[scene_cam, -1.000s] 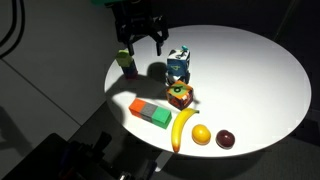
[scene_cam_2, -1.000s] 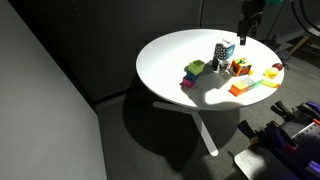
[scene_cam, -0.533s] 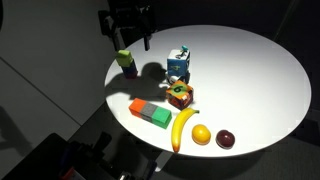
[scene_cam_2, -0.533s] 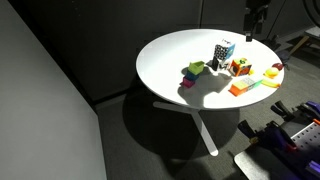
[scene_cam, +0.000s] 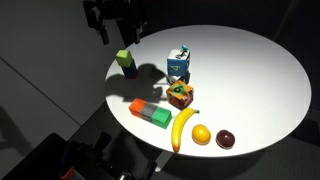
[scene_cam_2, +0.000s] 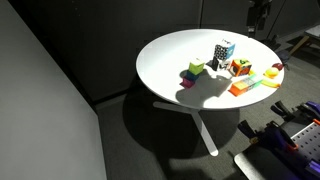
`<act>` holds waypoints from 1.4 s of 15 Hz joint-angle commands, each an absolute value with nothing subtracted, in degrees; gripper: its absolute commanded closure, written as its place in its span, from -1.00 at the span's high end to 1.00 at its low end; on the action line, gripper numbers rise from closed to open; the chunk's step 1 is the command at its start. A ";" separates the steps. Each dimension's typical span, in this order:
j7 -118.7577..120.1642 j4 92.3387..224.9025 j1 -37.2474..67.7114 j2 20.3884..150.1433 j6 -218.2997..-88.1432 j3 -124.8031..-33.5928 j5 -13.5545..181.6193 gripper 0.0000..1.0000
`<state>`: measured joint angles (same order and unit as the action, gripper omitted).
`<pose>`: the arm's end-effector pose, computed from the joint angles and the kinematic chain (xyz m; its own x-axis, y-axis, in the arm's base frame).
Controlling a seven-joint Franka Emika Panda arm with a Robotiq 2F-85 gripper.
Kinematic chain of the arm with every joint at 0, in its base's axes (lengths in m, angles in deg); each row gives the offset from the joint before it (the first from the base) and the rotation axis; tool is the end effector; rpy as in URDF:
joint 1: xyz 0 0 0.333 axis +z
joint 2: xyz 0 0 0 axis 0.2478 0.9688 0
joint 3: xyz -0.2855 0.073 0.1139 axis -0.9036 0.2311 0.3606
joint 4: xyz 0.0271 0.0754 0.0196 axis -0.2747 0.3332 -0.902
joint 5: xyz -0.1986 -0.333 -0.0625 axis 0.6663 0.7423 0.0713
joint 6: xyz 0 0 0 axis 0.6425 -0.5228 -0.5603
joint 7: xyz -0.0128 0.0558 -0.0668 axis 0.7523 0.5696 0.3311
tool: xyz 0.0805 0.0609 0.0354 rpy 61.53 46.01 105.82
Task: Pick up the square plush toy on the left and put it on top of the square push toy in the middle
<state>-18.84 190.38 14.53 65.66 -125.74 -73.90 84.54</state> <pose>0.4958 0.0087 0.4007 0.9218 0.2989 -0.2468 0.3056 -0.9521 -0.0114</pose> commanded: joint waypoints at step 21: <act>-18.71 198.68 15.74 55.68 -134.23 -74.44 84.67 1.00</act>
<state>-18.84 198.77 15.16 55.67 -134.35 -73.90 84.54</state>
